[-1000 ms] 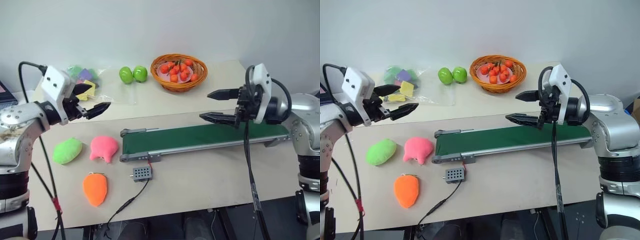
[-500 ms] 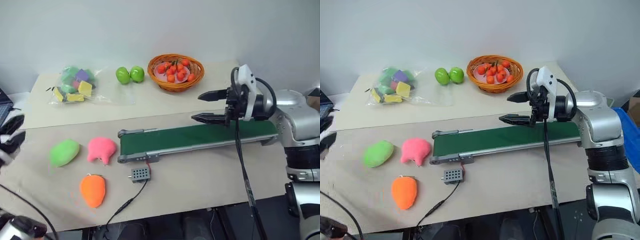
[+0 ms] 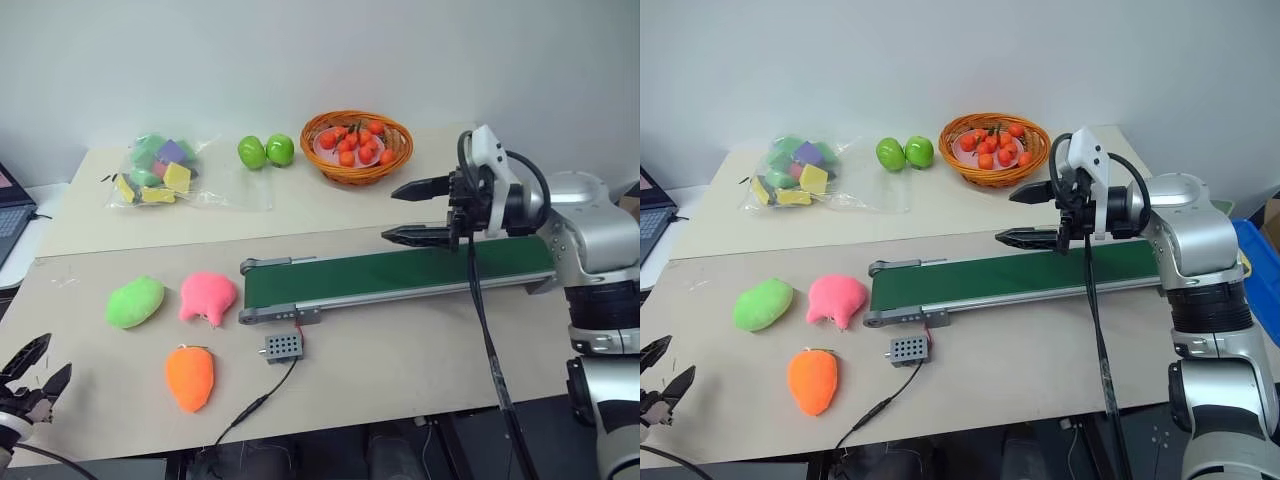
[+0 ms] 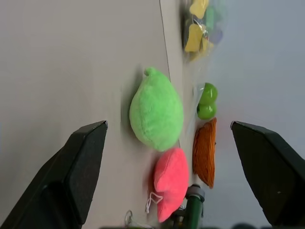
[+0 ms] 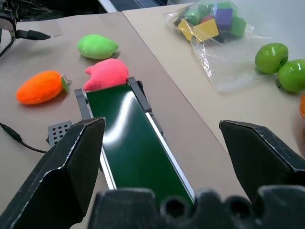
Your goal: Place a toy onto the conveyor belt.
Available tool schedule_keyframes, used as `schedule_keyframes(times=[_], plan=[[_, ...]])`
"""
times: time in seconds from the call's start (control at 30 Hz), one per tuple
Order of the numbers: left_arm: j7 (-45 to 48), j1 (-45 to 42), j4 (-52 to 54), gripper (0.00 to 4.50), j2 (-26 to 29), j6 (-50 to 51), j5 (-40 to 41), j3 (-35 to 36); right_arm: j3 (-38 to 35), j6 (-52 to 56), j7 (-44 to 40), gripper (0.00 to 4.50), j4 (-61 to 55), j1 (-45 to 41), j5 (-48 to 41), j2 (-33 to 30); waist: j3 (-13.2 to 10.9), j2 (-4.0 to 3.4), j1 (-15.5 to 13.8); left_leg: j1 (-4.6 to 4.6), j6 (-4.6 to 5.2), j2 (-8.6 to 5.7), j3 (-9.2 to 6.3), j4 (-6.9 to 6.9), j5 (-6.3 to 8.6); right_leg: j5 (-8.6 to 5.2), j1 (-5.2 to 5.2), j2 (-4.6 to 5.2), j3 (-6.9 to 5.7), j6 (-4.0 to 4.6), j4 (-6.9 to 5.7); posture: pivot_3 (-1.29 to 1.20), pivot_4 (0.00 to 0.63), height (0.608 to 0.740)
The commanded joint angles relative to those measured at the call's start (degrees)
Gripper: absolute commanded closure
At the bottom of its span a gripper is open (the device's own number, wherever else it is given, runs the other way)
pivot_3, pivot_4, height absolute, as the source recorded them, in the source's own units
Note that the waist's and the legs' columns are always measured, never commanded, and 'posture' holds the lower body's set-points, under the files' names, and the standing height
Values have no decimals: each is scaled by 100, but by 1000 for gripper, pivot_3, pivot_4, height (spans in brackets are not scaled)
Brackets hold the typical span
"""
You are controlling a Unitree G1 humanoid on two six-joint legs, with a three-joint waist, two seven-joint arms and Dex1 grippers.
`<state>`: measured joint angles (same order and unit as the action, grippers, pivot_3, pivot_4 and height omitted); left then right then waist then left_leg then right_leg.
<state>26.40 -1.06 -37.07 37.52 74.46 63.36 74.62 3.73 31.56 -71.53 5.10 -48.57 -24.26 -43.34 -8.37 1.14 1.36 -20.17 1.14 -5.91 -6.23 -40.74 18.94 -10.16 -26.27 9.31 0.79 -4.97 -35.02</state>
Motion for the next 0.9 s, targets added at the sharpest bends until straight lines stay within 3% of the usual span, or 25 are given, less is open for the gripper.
schedule_keyframes(times=[0.03,0.33,0.6,0.9], plan=[[210,-316,-220,67,-141,-244,-15,-450,-70,23,-114,0,-124,-269,-37,-93,0,-1,-33,-1,0,-2,0,0,0,0,0,2,0,0,0,0,150,740],[473,-838,-991,67,-171,-1052,-291,-1186,-140,155,-168,0,-273,-297,-26,-268,2,-1,77,-4,1,0,3,3,1,1,-1,1,-1,1,-5,0,150,740],[606,-1417,-1765,67,-20,-1676,-532,-1560,-275,411,-61,0,-622,-114,-135,-462,11,-17,-28,0,-2,-1,3,-4,-1,2,1,2,0,2,-4,0,150,740],[783,-1933,-2255,67,-30,-2118,-774,-1906,21,872,399,0,-1465,78,-509,285,18,-28,-53,1,-5,-1,3,-5,-3,4,0,3,1,4,-6,0,150,740]])
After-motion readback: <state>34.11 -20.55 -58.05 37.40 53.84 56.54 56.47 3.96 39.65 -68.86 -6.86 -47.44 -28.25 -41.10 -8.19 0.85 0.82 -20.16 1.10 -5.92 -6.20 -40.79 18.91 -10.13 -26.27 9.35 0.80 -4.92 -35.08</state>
